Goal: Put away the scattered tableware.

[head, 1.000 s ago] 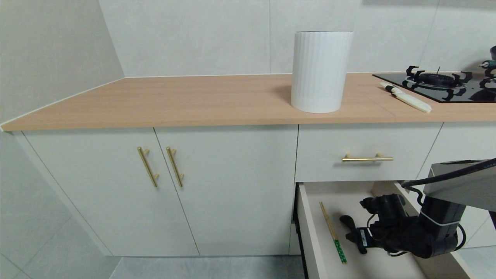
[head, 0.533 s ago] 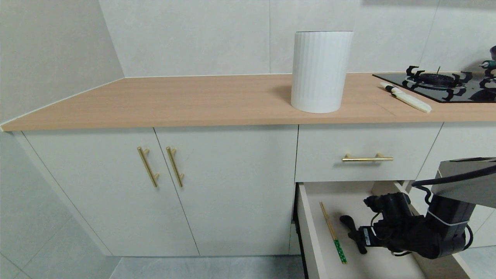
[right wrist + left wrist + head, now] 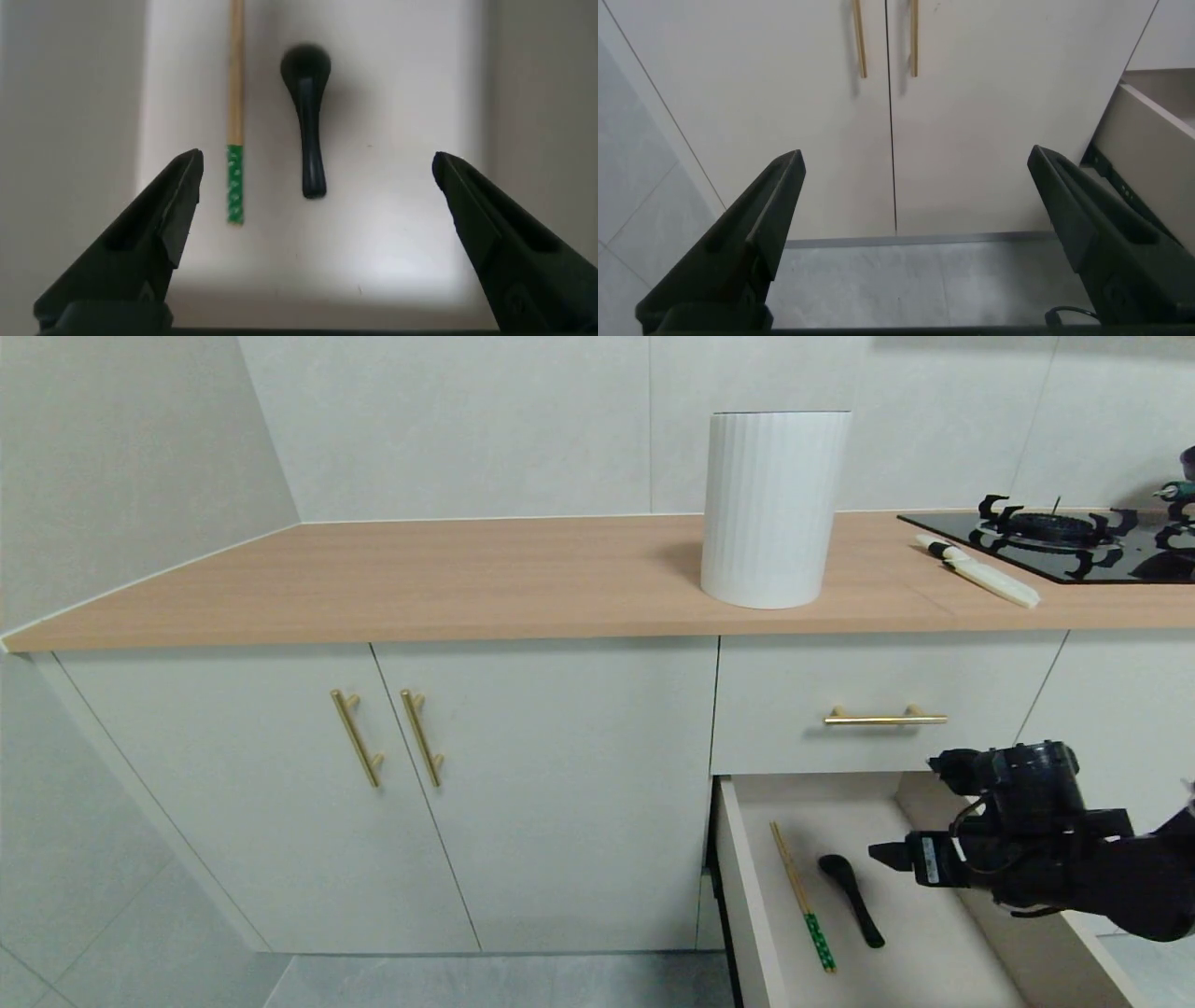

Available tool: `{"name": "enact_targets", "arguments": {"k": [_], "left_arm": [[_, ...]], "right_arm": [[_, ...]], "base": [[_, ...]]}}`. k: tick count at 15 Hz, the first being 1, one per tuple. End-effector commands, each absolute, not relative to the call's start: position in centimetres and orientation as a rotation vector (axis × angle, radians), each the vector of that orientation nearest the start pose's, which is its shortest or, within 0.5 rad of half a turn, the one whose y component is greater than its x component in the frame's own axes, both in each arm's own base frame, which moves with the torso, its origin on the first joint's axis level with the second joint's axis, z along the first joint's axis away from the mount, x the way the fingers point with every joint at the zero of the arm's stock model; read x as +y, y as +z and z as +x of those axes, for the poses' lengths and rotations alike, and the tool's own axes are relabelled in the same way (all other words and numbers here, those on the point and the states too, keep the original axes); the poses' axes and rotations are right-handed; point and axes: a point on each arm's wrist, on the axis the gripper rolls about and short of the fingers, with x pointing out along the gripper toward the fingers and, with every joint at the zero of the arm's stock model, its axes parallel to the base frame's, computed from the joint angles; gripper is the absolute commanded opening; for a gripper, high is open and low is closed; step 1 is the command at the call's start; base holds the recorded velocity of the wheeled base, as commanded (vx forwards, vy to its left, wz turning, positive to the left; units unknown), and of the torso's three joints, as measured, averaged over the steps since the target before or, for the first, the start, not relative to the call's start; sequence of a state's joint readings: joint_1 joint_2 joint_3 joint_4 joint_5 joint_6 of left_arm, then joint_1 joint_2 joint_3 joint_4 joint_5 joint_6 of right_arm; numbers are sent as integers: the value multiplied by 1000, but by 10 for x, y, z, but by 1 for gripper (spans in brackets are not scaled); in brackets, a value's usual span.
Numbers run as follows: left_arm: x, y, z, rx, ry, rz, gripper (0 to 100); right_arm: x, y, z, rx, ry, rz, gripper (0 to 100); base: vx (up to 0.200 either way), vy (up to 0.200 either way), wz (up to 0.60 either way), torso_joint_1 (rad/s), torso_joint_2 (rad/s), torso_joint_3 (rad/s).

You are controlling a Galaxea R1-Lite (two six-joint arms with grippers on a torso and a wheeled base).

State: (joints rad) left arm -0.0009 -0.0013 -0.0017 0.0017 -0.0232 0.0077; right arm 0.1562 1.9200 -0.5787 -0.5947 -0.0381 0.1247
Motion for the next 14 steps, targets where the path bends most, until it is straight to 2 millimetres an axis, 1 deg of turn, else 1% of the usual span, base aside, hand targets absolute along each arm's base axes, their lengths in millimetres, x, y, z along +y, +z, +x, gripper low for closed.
{"name": "enact_targets", "arguments": {"k": [1, 2, 3, 4, 5, 8, 14], "left_arm": [[-1, 76, -23, 0, -23, 8, 100], [-1, 76, -23, 0, -23, 8, 100], [-1, 76, -23, 0, -23, 8, 100], [-1, 76, -23, 0, -23, 8, 100], [-1, 76, -23, 0, -23, 8, 100], [-1, 76, -23, 0, -23, 8, 100], [-1, 76, -23, 0, -26, 8, 100]], "right_arm": [[42, 126, 254, 622, 93, 57, 100], [42, 142, 243, 623, 102, 52, 100], [45, 153, 234, 616, 121, 47, 100], [47, 160, 227, 615, 135, 43, 100], [47, 168, 216, 618, 147, 36, 100], [52, 175, 199, 630, 195, -5, 100], [51, 173, 182, 689, 236, -99, 100]], "base": [[0, 0, 0, 0, 0, 0], [0, 0, 0, 0, 0, 0], [0, 0, 0, 0, 0, 0], [0, 0, 0, 0, 0, 0], [0, 0, 0, 0, 0, 0], [0, 0, 0, 0, 0, 0], [0, 0, 0, 0, 0, 0]]}}
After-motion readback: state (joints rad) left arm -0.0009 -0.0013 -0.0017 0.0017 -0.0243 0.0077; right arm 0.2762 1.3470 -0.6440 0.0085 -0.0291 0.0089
